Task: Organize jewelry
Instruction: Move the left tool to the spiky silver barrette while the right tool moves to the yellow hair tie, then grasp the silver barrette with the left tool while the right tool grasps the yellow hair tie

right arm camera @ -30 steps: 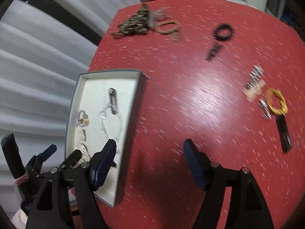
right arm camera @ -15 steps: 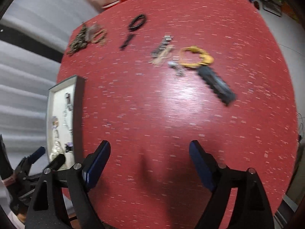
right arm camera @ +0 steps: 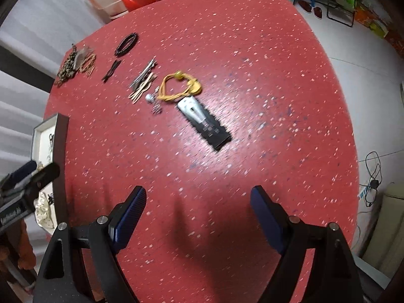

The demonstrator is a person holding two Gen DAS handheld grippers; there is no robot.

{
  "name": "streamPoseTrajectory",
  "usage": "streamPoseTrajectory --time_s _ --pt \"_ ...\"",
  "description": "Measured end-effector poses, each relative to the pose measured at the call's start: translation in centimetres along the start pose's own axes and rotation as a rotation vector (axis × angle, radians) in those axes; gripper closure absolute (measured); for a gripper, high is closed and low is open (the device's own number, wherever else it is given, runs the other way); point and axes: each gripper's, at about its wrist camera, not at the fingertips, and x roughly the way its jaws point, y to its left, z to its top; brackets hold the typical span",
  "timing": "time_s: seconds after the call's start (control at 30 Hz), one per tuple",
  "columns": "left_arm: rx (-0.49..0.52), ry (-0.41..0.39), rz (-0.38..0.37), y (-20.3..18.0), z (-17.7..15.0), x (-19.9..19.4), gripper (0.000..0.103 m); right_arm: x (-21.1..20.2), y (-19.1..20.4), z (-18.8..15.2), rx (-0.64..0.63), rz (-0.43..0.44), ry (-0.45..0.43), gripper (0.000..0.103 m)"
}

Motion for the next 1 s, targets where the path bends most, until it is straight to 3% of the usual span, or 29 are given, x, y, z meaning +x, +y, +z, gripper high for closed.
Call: streamPoseTrajectory --time_s 0.4,0.47,0.53,0.73,1.0 --pt "0.047 -0.01 0.006 -3.3 4.9 5.1 0.008 2.0 -1.9 2.3 -0.032 0.004 -0.022 0.016" --pt "0.06 -0.015 0.003 -3.7 5.6 5.7 0.008 2.3 -1.7 3.0 -0.047 0.004 -0.029 0.016" --pt "0.074 -0.019 0.001 -4.2 6.2 6.3 0.016 2.6 -1.5 4.2 -0.056 0.008 -0.045 0.016" --pt "0.056 -0.012 -0.016 -4.7 8.1 8.0 0.017 3.8 -0.8 7.8 -0.07 -0.002 -0.08 0.017" --pt "0.098 -0.011 -0.036 -5.6 9.4 9.6 0.017 6.0 -0.1 10.5 -0.12 -0.035 -0.067 0.041"
